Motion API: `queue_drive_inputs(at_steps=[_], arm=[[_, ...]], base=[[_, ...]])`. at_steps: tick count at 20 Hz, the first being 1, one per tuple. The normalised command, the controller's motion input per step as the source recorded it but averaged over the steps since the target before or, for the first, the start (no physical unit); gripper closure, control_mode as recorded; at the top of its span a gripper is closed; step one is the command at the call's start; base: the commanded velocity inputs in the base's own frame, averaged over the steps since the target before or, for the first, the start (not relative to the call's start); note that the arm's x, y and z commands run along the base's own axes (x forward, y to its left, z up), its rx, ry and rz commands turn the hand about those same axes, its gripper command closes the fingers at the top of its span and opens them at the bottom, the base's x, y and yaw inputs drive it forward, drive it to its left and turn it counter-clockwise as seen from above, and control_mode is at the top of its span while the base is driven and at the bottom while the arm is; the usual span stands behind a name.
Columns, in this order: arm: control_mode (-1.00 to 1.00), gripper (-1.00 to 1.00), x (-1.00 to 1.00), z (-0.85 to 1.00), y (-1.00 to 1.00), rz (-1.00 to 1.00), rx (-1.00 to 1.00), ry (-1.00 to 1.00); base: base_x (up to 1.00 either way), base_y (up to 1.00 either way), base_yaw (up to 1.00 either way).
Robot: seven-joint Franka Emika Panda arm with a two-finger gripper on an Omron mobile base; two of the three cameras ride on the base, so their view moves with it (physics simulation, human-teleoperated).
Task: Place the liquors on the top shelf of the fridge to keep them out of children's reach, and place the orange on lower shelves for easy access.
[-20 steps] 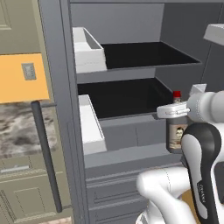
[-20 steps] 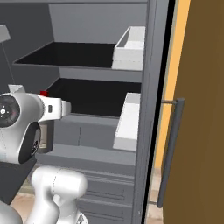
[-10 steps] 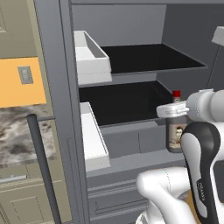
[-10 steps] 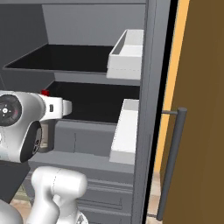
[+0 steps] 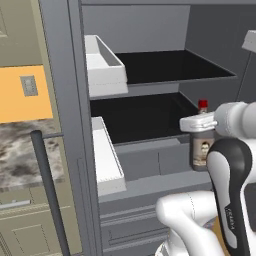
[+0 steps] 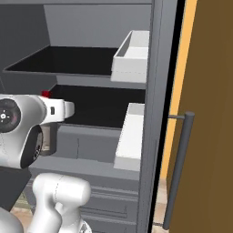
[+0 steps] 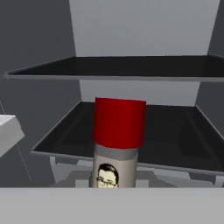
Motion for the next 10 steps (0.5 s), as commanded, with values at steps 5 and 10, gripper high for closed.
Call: queue_drive_inputs(at_steps=[5, 10], arm=[[-1.0, 1.0, -0.04, 0.45, 0.02, 0.0, -0.01, -0.15], [-1.0, 1.0, 0.0, 0.7, 0.11, 0.0, -0.04, -0.09]], base=[[0.0, 0.0, 0.0], [0.0, 0.0, 0.0]])
